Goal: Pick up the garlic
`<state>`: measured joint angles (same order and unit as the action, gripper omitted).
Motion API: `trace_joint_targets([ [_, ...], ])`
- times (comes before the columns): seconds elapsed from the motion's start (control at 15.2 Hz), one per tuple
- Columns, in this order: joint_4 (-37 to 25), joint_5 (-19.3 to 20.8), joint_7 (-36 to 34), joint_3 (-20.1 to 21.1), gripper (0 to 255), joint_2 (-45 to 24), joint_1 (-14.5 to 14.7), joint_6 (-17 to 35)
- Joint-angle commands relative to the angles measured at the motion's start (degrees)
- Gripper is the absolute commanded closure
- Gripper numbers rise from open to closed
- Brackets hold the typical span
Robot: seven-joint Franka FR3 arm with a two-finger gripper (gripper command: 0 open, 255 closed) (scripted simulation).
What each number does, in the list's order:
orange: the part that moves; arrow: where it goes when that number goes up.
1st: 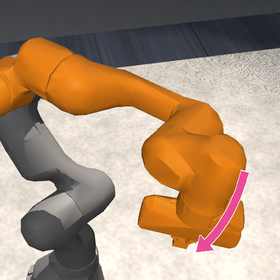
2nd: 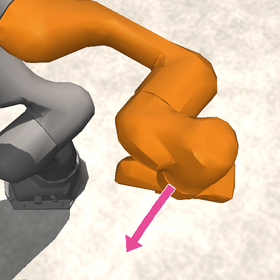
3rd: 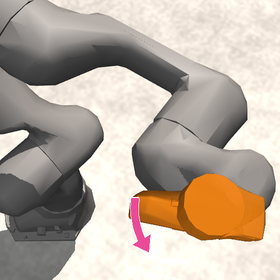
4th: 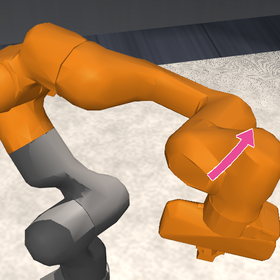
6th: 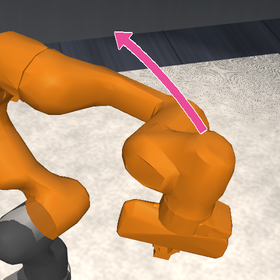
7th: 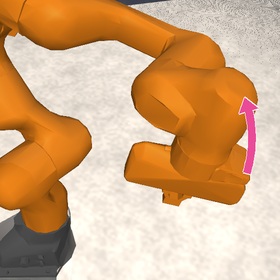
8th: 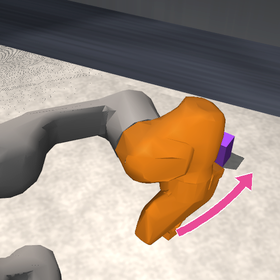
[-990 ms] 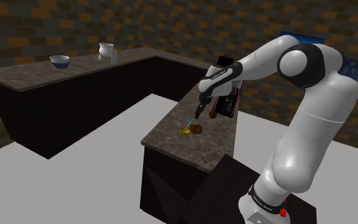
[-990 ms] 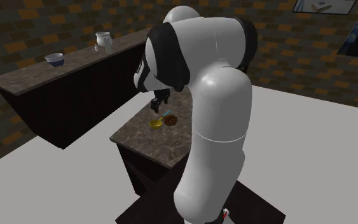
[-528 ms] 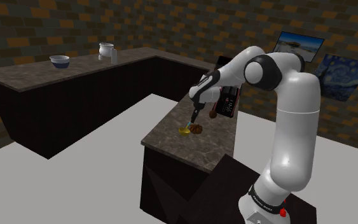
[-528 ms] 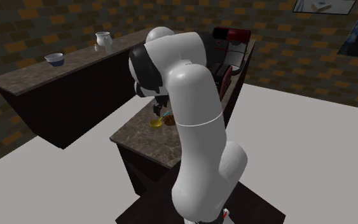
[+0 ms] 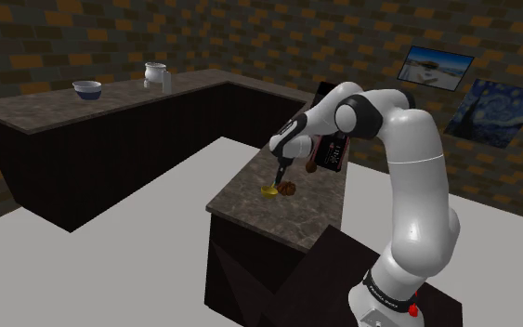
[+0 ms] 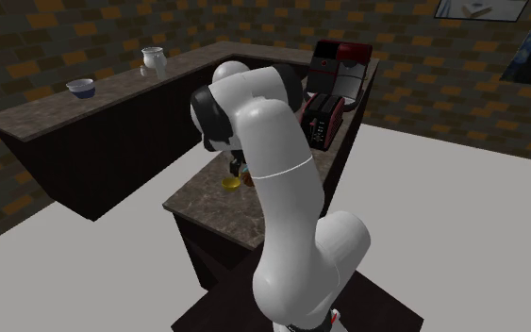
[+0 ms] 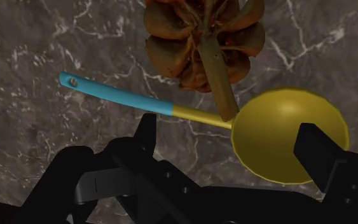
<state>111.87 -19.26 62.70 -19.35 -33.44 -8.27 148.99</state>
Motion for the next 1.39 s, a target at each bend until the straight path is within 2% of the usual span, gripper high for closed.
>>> trace_joint_targets([
  [0.0,-0.4,-0.6,0.4,0.6,0,-1.2,-0.4,0.9],
  [0.26,-0.7,-1.3,0.9,1.3,0,-2.8,-1.0,2.2],
  [0.33,-0.7,-1.3,0.9,1.3,255,-2.8,-0.9,2.1],
  [0.92,-0.7,-1.3,0.9,1.3,255,-2.8,-1.0,2.2],
  [1.32,0.0,0.4,-0.3,-0.4,255,0.8,0.3,-0.8],
])
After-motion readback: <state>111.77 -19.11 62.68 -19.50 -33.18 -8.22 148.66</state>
